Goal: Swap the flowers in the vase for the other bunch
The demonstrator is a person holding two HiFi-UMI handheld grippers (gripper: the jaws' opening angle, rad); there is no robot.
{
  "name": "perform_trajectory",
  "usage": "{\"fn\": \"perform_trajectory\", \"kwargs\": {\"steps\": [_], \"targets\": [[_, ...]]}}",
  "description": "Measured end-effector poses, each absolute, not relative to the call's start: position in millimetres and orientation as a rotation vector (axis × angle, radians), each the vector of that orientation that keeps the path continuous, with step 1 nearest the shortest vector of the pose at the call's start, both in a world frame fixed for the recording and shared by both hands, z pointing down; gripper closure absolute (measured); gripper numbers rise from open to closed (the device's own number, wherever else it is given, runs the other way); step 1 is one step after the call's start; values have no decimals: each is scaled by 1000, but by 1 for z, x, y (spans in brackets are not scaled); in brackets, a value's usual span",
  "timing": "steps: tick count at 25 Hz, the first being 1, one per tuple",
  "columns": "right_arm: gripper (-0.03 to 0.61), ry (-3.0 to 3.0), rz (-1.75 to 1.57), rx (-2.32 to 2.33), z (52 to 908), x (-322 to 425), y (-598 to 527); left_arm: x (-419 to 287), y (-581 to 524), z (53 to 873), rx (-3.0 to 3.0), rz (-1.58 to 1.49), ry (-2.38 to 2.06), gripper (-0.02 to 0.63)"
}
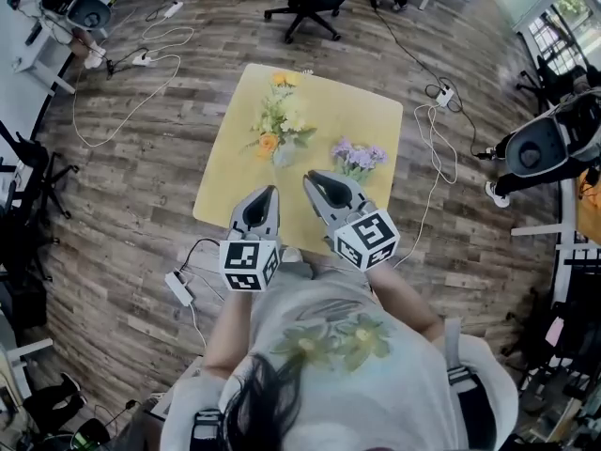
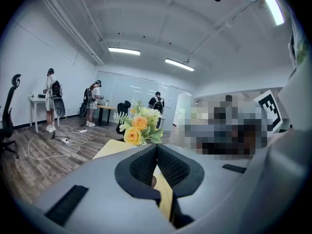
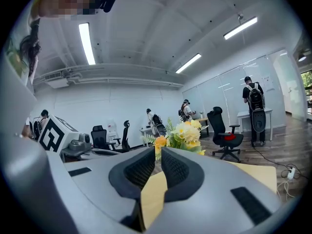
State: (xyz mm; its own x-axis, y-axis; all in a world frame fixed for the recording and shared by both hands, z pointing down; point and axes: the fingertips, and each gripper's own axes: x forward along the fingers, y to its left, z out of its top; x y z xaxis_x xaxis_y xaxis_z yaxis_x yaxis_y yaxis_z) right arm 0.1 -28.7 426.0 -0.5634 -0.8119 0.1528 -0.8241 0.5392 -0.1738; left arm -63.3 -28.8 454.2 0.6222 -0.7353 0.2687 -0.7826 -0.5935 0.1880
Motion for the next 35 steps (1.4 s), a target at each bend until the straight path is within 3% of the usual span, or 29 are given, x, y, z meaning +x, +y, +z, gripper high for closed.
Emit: {"fn": "perform_trajectory", "kwargs": {"steps": [6,9,14,35], "targets": [[513,-2697,367,1454,430,-1,-56,-69,-48,460,2572,253,-1223,595],[383,-2684,385,1466,433,-2,-73,-78,-56,464,2564,260,-1229,595],[324,-2613,325,1485,437,1,-105,-89,-67,472,2550,269,-1242,595],[305,-2383,517,1497,491,-13,-201,-115,-108,497,2485,318,-1258,595]]}}
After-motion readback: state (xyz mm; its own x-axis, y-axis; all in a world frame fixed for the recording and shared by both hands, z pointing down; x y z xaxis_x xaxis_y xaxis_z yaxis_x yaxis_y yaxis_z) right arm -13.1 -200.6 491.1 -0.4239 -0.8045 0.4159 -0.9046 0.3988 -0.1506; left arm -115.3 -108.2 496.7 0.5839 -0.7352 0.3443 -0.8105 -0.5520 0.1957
